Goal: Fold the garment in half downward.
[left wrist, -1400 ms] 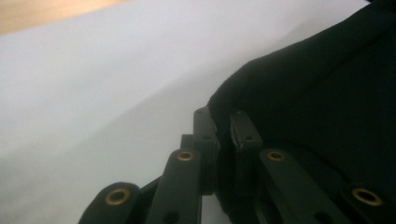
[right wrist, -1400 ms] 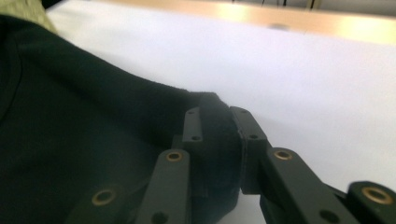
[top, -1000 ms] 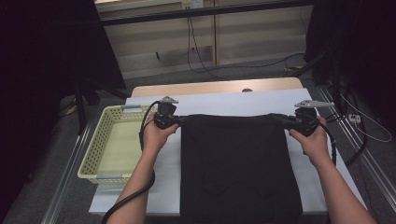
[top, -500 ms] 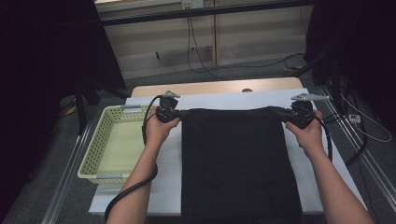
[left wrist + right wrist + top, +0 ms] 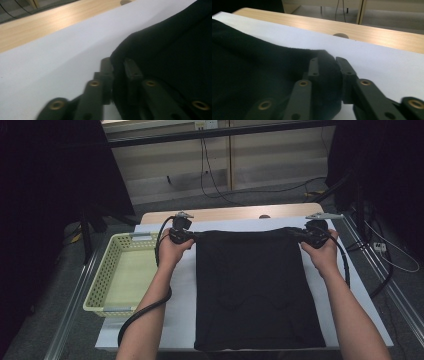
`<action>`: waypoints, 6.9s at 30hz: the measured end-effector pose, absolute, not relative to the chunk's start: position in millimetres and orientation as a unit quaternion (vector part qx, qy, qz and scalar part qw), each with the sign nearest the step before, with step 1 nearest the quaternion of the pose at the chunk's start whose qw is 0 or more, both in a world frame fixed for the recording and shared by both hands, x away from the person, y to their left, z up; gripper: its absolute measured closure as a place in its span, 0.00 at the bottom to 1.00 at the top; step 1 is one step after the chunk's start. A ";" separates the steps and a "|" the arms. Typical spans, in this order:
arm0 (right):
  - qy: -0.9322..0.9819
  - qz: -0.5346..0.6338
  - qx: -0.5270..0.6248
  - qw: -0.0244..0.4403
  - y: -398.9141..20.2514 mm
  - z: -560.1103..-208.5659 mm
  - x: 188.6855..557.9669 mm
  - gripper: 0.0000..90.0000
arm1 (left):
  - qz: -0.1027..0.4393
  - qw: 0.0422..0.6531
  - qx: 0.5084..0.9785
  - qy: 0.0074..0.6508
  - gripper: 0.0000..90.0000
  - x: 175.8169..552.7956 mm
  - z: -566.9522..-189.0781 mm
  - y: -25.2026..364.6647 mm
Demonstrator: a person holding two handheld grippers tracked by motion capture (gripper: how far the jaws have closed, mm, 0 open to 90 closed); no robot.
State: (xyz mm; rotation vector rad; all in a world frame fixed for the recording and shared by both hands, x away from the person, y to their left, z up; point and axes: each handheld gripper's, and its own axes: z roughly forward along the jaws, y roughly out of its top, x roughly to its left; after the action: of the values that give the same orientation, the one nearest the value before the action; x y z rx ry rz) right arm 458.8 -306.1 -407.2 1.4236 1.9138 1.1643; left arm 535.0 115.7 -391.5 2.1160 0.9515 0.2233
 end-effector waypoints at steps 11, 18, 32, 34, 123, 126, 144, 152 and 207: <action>0.721 0.412 0.506 0.234 -295.5 -402.5 438.9 0.36 | 0.077 0.406 0.821 0.392 0.30 518.6 -403.2 118.6; 0.750 0.412 0.468 0.220 -277.0 -413.0 401.3 0.36 | 0.062 0.420 0.826 0.371 0.25 491.2 -401.8 113.9; 0.793 0.394 0.419 0.202 -249.4 -437.6 336.6 0.36 | 0.040 0.422 0.855 0.300 0.23 429.9 -414.6 104.2; 0.792 0.397 0.421 0.194 -249.6 -440.2 330.8 0.36 | 0.038 0.426 0.855 0.294 0.24 423.9 -416.1 103.1; 0.766 0.474 0.402 0.164 -267.3 -431.6 275.5 0.85 | -0.011 0.428 0.877 0.219 0.95 354.9 -404.1 105.3; 0.766 0.477 0.398 0.165 -266.5 -429.6 274.3 0.85 | -0.010 0.433 0.875 0.215 0.95 352.5 -400.6 105.5; 0.771 0.480 0.385 0.167 -262.7 -421.5 263.6 0.86 | -0.021 0.423 0.884 0.201 0.95 344.8 -399.9 105.8; 0.769 0.490 0.380 0.156 -267.0 -418.8 251.2 0.86 | -0.036 0.428 0.883 0.190 0.95 334.5 -396.9 110.9; 0.755 0.372 0.500 0.202 -302.6 -453.7 462.1 0.57 | 0.013 0.413 0.851 0.326 0.25 482.9 -428.1 98.8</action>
State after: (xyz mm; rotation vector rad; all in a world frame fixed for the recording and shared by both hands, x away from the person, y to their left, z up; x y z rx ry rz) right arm 462.1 -302.6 -453.7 1.3960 2.1087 1.0400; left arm 482.9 98.8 -428.1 2.1389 0.8189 0.0336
